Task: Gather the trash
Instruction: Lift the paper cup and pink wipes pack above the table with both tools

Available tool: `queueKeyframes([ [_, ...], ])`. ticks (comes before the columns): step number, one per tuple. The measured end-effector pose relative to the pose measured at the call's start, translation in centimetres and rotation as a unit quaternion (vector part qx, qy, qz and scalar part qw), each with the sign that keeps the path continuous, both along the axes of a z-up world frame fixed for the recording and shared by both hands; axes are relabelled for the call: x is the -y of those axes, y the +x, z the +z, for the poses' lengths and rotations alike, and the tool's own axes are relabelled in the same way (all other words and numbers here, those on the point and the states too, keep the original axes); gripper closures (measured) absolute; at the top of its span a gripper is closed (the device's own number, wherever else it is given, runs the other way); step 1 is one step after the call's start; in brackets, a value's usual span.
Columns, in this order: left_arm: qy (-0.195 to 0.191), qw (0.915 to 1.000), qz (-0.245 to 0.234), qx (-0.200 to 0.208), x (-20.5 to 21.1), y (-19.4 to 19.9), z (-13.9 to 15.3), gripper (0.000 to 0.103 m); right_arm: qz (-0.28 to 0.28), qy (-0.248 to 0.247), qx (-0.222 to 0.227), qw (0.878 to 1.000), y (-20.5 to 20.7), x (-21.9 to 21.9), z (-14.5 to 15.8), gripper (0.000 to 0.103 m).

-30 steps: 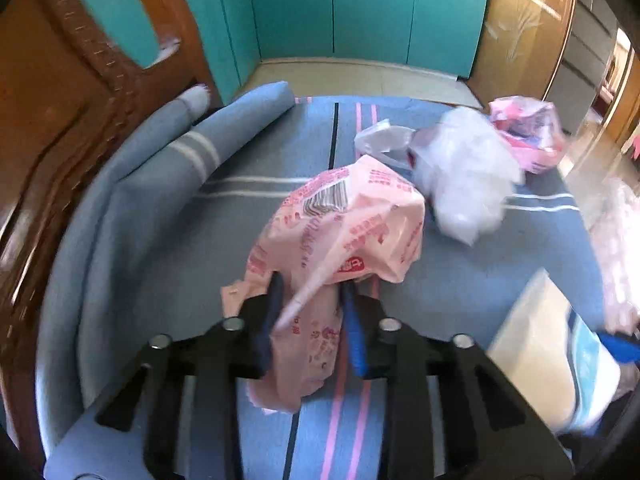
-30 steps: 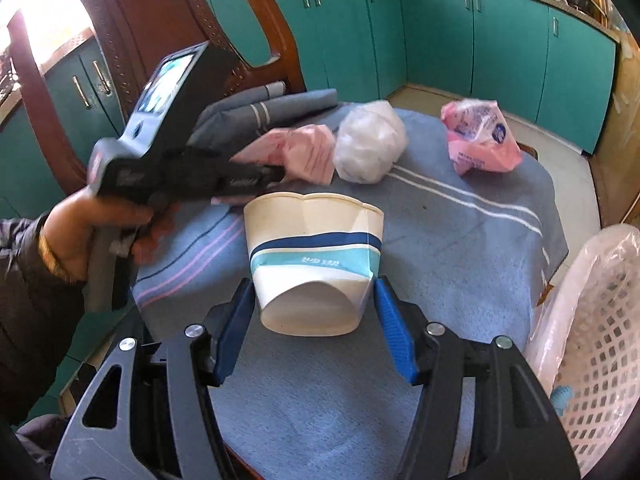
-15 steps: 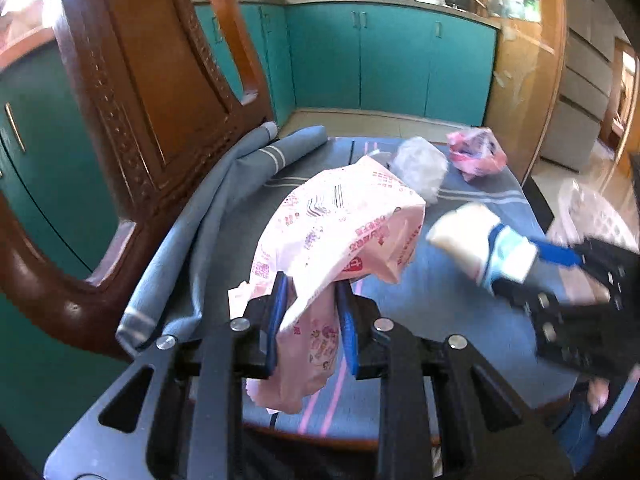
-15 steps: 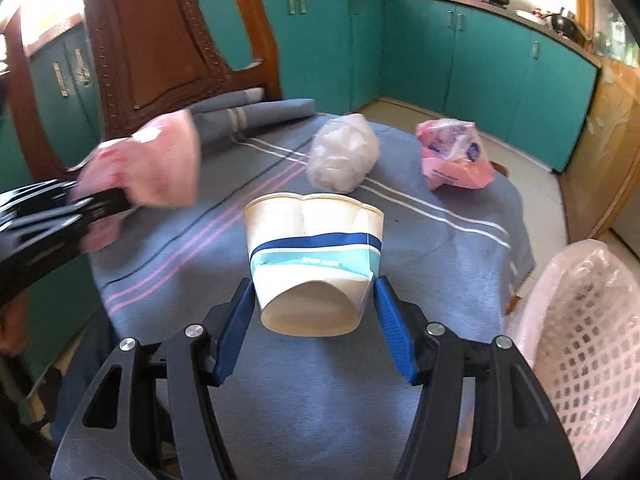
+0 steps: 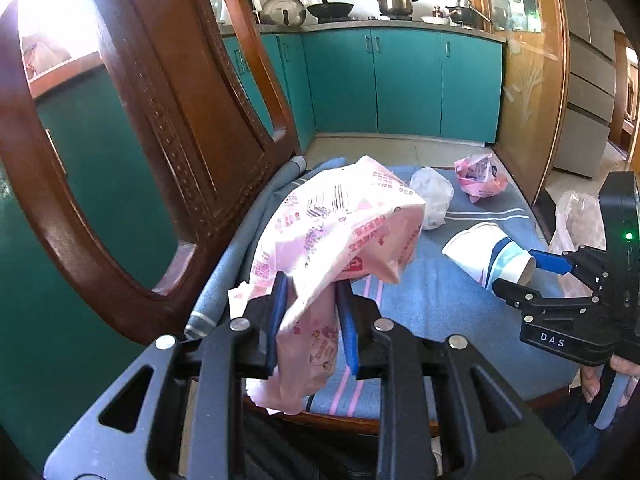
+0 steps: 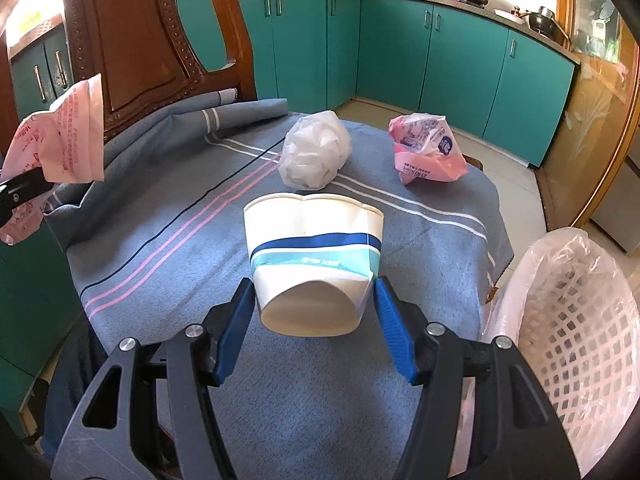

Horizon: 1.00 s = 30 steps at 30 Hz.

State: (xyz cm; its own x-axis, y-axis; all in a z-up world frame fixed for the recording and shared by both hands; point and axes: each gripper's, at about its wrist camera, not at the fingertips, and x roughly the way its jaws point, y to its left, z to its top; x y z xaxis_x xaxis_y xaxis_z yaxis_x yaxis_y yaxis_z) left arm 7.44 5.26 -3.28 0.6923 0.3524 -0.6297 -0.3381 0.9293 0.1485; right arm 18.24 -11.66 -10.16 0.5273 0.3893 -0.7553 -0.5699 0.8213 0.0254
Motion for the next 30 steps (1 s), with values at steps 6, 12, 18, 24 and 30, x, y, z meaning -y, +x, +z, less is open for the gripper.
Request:
queueKeyframes([
  [6, 0.009, 0.9998, -0.016, 0.007, 1.3, -0.2, 0.6, 0.076, -0.004, 0.005, 0.001, 1.0, -0.1, 0.3, 0.3, 0.042],
  [12, 0.009, 0.9994, -0.033, 0.004, 2.2, -0.1, 0.5, 0.076, -0.004, 0.007, 0.004, 1.0, -0.4, 0.6, 0.5, 0.042],
  [18, 0.005, 0.9989, -0.047, 0.001, 2.9, 0.4, -0.1, 0.076, -0.009, 0.027, 0.009, 1.0, -0.4, 1.5, 1.5, 0.042],
  [24, -0.018, 0.998, -0.059, -0.013, 3.1, 0.9, -1.0, 0.076, -0.007, 0.026, 0.005, 1.0, -0.6, 1.7, 1.3, 0.042],
  [30, -0.044, 0.9961, -0.062, -0.045, 3.0, 1.6, -3.3, 0.076, -0.012, 0.019, -0.001, 1.0, -0.3, 1.5, 1.0, 0.042],
])
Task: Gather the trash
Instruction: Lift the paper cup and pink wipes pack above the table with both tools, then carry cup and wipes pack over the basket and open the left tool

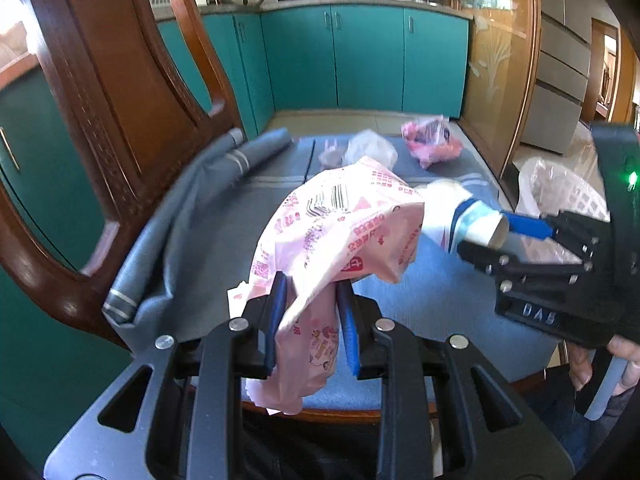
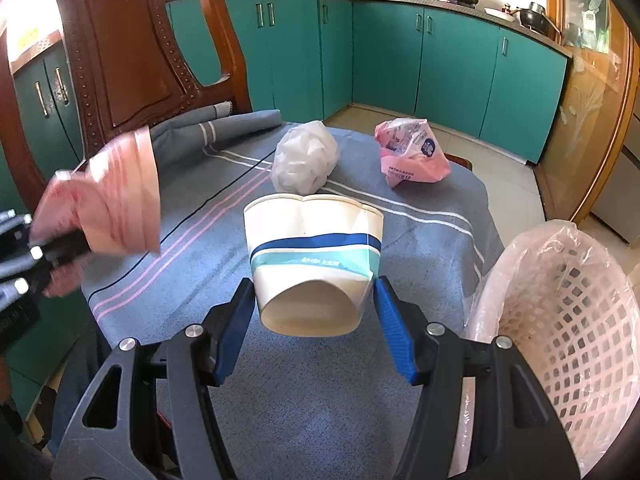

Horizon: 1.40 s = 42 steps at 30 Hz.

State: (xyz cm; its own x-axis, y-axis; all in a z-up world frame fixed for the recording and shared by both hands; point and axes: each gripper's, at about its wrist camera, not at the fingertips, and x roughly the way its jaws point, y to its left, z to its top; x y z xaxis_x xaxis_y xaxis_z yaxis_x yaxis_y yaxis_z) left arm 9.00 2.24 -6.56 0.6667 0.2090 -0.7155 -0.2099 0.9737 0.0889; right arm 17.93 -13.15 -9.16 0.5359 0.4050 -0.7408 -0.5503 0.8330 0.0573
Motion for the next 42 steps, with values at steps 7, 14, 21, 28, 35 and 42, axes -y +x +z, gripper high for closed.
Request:
queueKeyframes([
  [7, -0.003, 1.0, 0.002, -0.002, -0.4, 0.0, -0.3, 0.076, 0.014, -0.021, -0.029, 0.999, 0.4, -0.7, -1.2, 0.042],
  [14, -0.009, 0.9998, 0.017, -0.009, -1.4, -0.3, -0.7, 0.074, 0.011, -0.043, -0.031, 0.999, 1.0, -2.1, -2.7, 0.019],
  [21, -0.013, 0.9994, 0.028, -0.015, -2.5, -0.7, -0.9, 0.074, 0.006, -0.046, -0.051, 0.998, 2.6, -3.6, -4.1, 0.024],
  [28, -0.018, 0.9989, 0.037, -0.023, -3.1, -0.8, -1.3, 0.074, 0.008, -0.037, -0.029, 0.999, 2.4, -3.8, -3.6, 0.028],
  [35, -0.016, 0.999, 0.034, -0.025, -2.7, -0.3, -1.5, 0.074, -0.005, 0.009, -0.009, 1.0, 1.9, -0.7, -1.2, 0.028],
  [42, -0.016, 0.9994, 0.011, -0.028, -1.1, 0.5, -2.2, 0.074, -0.036, 0.119, 0.029, 0.992, 1.3, 7.5, 4.1, 0.028],
])
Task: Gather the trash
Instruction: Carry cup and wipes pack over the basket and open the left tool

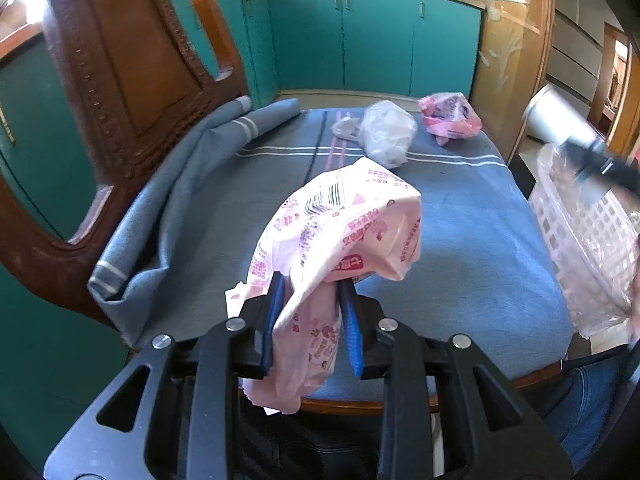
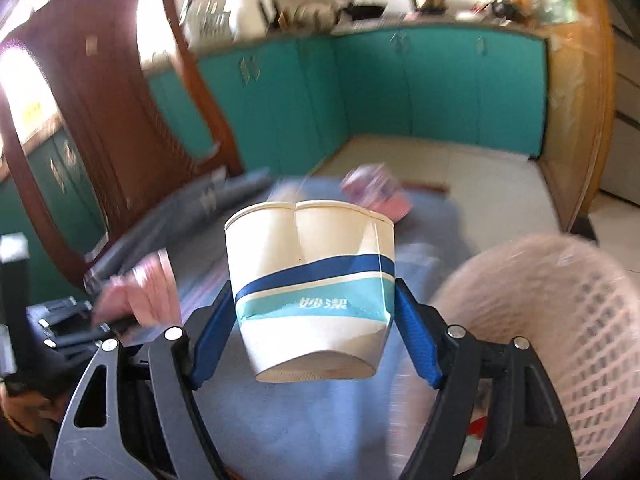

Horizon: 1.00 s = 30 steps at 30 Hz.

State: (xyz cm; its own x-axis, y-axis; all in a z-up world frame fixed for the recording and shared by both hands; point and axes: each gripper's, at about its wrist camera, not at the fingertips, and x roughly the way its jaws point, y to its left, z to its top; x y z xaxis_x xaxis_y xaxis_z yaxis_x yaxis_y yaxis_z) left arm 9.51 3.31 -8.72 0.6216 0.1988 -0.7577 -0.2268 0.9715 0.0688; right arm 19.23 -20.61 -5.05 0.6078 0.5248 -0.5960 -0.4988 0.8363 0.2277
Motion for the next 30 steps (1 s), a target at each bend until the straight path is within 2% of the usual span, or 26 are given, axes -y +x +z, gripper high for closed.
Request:
queueKeyframes([
  [3, 0.002, 0.9999, -0.016, -0.003, 1.4, 0.7, -0.2, 0.074, -0.057, -0.015, 0.028, 0.998, -0.2, 4.1, 1.4, 0.028],
  [6, -0.008, 0.9989, -0.047, 0.004, 3.8, 1.8, 0.5, 0.074, -0.137, -0.058, 0.023, 0.989, 0.5, 8.3, 0.9, 0.028],
  [9, -0.028, 0.9951, -0.093, 0.018, 6.9, 3.0, 1.7, 0.074, -0.228, -0.087, -0.009, 0.97, 1.4, 12.4, -0.5, 0.028],
  [11, -0.043, 0.9904, -0.129, 0.026, 9.5, 3.7, 2.4, 0.074, -0.271, -0.09, -0.027, 0.958, 1.5, 14.8, -1.2, 0.028],
  [16, -0.082, 0.9726, -0.215, 0.033, 16.3, 6.0, 3.1, 0.074, -0.298, -0.06, -0.045, 0.952, 0.8, 17.8, -2.0, 0.028],
  [21, -0.082, 0.9638, -0.253, 0.021, 21.0, 8.2, 2.4, 0.073, -0.298, -0.058, -0.044, 0.952, 0.4, 18.6, -2.2, 0.028],
  [26, -0.074, 0.9603, -0.269, 0.007, 23.7, 9.7, 1.3, 0.07, -0.284, -0.068, -0.045, 0.955, 0.8, 18.5, -2.6, 0.027],
  [30, -0.075, 0.9585, -0.275, -0.002, 24.4, 10.1, 0.7, 0.065, -0.287, -0.072, -0.046, 0.954, 0.9, 18.6, -2.7, 0.027],
])
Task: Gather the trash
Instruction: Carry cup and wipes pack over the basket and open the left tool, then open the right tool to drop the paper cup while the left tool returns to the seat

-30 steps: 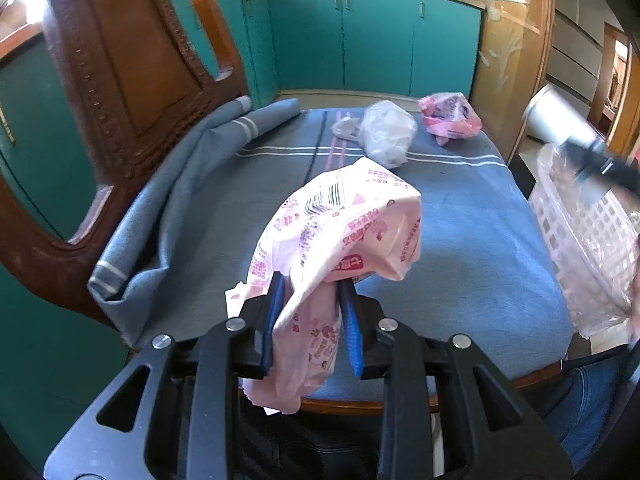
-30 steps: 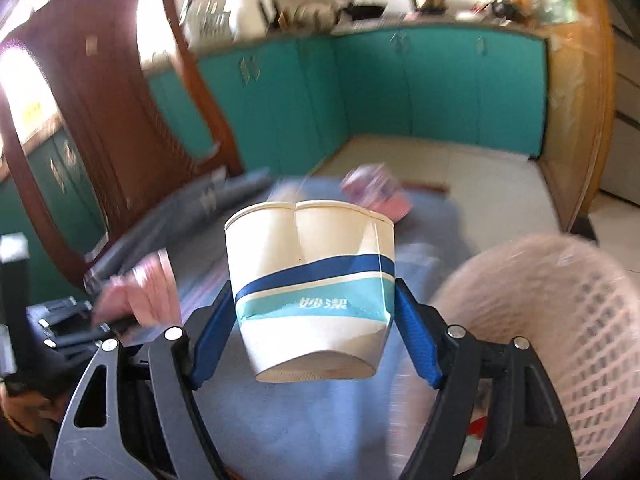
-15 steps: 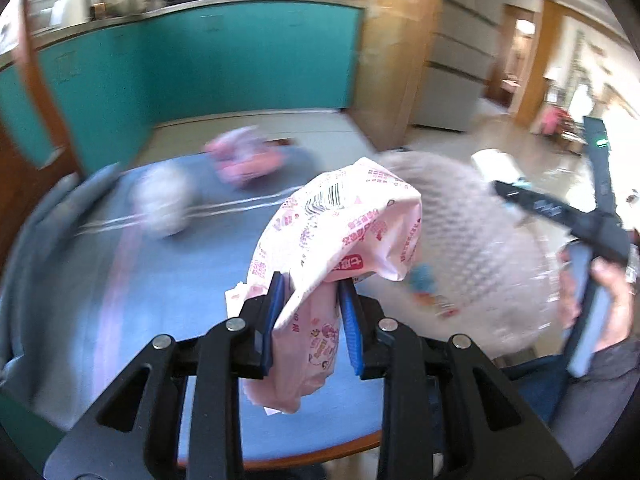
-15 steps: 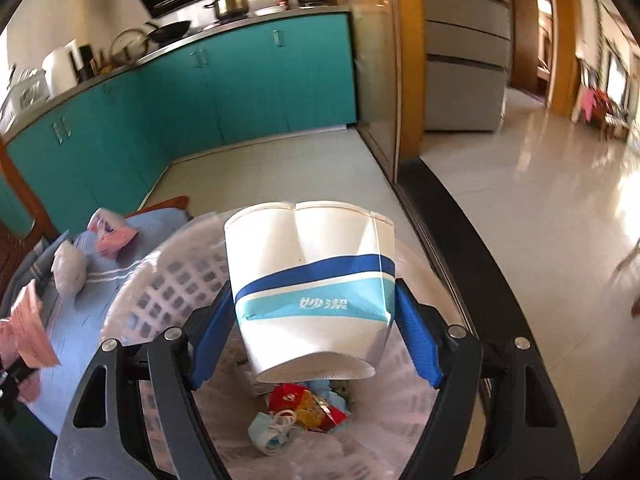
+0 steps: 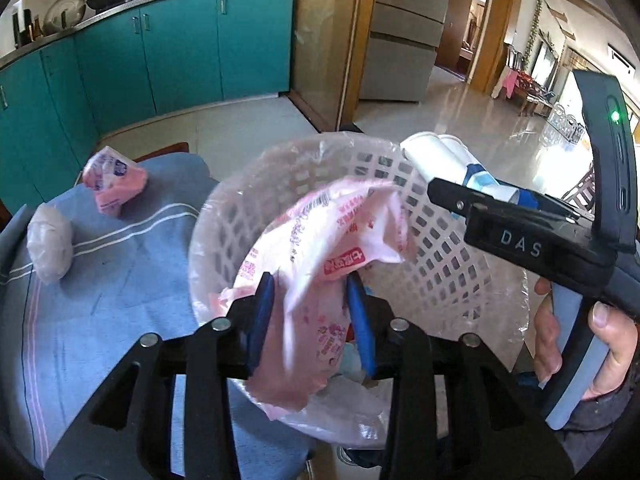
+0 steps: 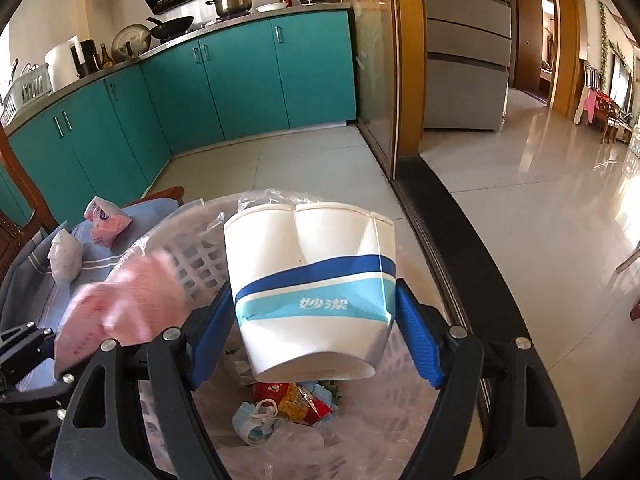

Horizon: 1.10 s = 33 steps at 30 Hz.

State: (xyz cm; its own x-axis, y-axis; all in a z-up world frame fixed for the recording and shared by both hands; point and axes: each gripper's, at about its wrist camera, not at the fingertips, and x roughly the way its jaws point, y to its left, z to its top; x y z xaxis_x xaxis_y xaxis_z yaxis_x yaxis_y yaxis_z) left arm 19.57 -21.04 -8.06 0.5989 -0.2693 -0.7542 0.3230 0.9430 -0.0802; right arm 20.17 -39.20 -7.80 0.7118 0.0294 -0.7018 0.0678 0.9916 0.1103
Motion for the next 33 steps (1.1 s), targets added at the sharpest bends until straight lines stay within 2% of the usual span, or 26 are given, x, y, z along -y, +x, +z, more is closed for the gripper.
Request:
queueKeyframes([
  [7, -0.004, 0.9999, 0.01, 0.01, -0.9, -0.1, 0.4, 0.043, 0.002, 0.016, -0.002, 1.0, 0.3, 0.0, 0.0, 0.026],
  [13, -0.004, 0.9984, 0.055, 0.013, -3.8, 0.0, 0.8, 0.039, 0.013, 0.017, -0.002, 1.0, 0.7, -0.9, 0.1, 0.02],
  [17, 0.011, 0.9925, 0.12, 0.023, -6.7, 0.6, 0.7, 0.036, 0.018, 0.011, -0.003, 1.0, 0.9, -1.7, 0.1, 0.015],
  [19, 0.032, 0.9837, 0.173, 0.036, -9.0, 1.1, 0.8, 0.03, 0.018, 0.006, -0.003, 1.0, 1.1, -2.0, 0.1, 0.015],
  [21, 0.043, 0.9678, 0.244, 0.042, -12.4, 2.4, 0.8, 0.027, 0.019, 0.009, -0.003, 1.0, 1.1, -2.2, 0.1, 0.015],
  [22, 0.039, 0.9564, 0.286, 0.041, -14.7, 3.3, 0.8, 0.025, 0.021, 0.011, -0.002, 1.0, 1.1, -2.2, 0.1, 0.015],
  [23, 0.035, 0.9501, 0.307, 0.041, -15.8, 3.9, 0.8, 0.024, 0.023, 0.011, -0.001, 1.0, 1.1, -2.4, 0.2, 0.015],
  [24, 0.032, 0.9391, 0.34, 0.041, -17.8, 4.8, 0.7, 0.023, 0.024, 0.011, -0.001, 1.0, 1.1, -2.4, 0.1, 0.015],
  [26, 0.034, 0.9269, 0.372, 0.037, -20.8, 6.9, 0.2, 0.023, 0.027, 0.009, -0.001, 1.0, 1.2, -2.8, 0.2, 0.015],
  [28, 0.031, 0.9278, 0.371, 0.023, -22.3, 8.8, -0.4, 0.023, 0.031, 0.009, -0.002, 0.999, 1.4, -3.2, 0.2, 0.015],
  [30, 0.012, 0.9339, 0.357, -0.003, -23.3, 10.1, -1.4, 0.024, 0.039, 0.01, -0.001, 0.999, 1.6, -3.8, 0.3, 0.015],
  [32, 0.007, 0.9392, 0.343, -0.007, -23.3, 10.8, -1.9, 0.043, 0.047, 0.011, 0.001, 0.999, 1.8, -4.5, 0.5, 0.015],
  [33, 0.016, 0.9428, 0.333, -0.011, -23.2, 10.9, -2.3, 0.058, 0.05, 0.012, 0.001, 0.999, 2.0, -4.9, 0.7, 0.015],
])
